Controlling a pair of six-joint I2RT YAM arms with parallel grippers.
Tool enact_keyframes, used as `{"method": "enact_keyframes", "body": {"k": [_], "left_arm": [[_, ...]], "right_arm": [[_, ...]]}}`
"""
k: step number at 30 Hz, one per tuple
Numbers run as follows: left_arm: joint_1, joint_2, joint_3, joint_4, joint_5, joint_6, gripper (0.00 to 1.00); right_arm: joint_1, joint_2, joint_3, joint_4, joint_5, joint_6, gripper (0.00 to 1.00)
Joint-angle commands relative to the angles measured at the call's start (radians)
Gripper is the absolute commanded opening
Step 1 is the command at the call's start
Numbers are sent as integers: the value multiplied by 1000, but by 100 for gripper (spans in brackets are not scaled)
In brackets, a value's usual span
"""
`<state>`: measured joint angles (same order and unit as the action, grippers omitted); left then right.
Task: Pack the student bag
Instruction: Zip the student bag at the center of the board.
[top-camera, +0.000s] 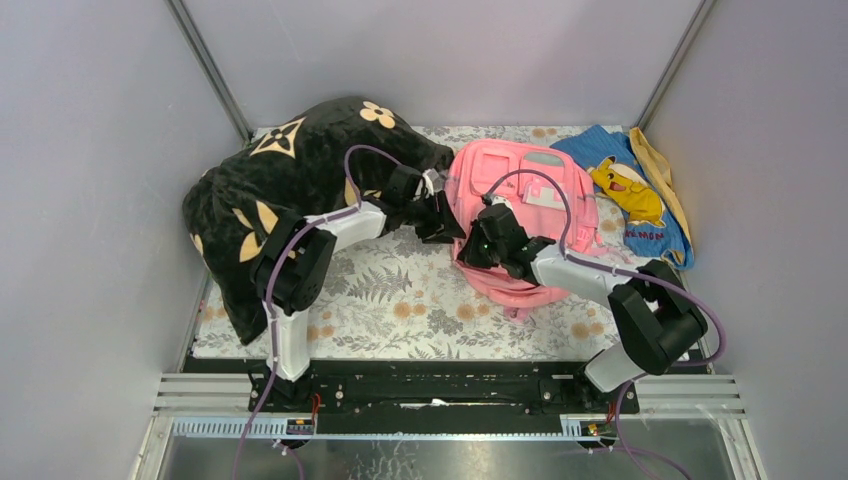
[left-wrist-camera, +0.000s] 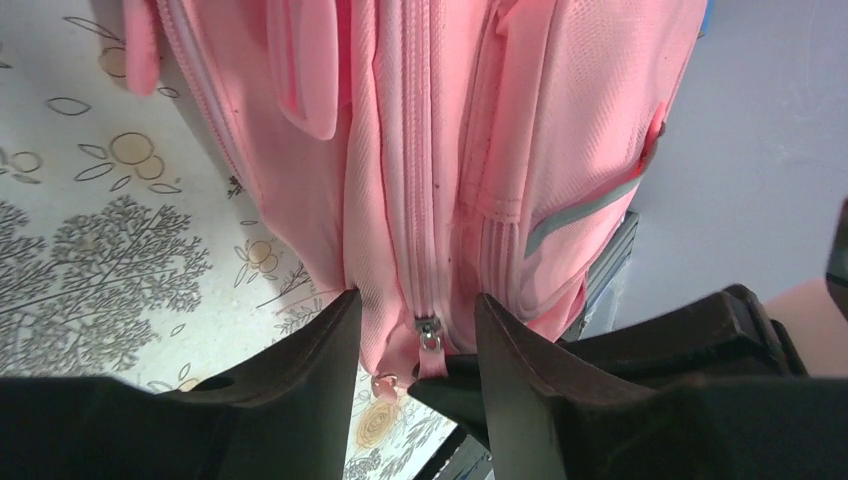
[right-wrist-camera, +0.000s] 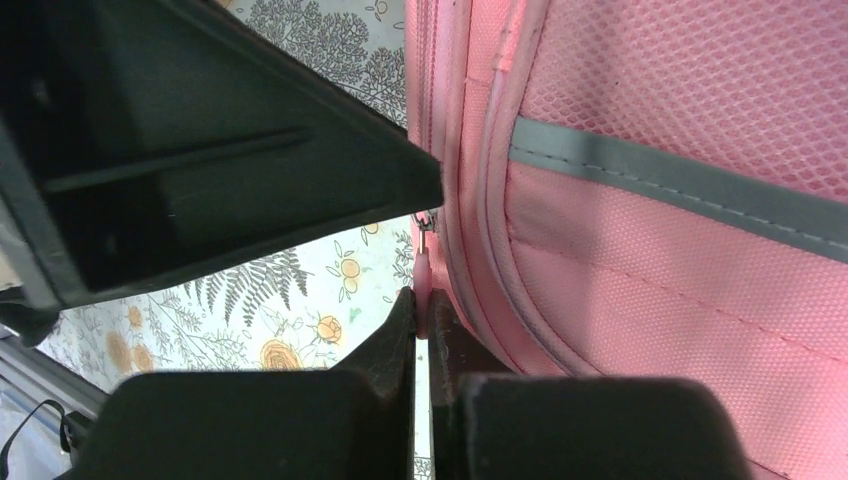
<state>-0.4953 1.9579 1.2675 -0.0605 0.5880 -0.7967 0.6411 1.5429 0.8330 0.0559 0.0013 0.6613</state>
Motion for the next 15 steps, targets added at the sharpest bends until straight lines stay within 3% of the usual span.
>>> {"method": "enact_keyframes", "body": {"k": [1,3,5,7,8,9,15], "left_arm": [[-21,42,48,42,16,-16,52],[-24,65,63,42,16,-22,49],[-26,83,72,49,13,-31,39],[-25,93,83,57,10,-43,21],[-26,96,91,55,8,-43,7],[-25,96,100,44,2,-39,0],[11,65,126,-35,-39,19,0]], "right_arm": [[-2,-57,33,-49,-34,-34,0],[-2,-62,39,-81,-46,-36,0],[-2,-70,43,-106,-65,-38,0],[-2,-84,46,-135,-73,-41,0],[-2,-95,46,-157,-71,-45,0],[-3,-107,43,-180,-68,-50,0],[-3,-224,-12,-321,-54,-102,0]]}}
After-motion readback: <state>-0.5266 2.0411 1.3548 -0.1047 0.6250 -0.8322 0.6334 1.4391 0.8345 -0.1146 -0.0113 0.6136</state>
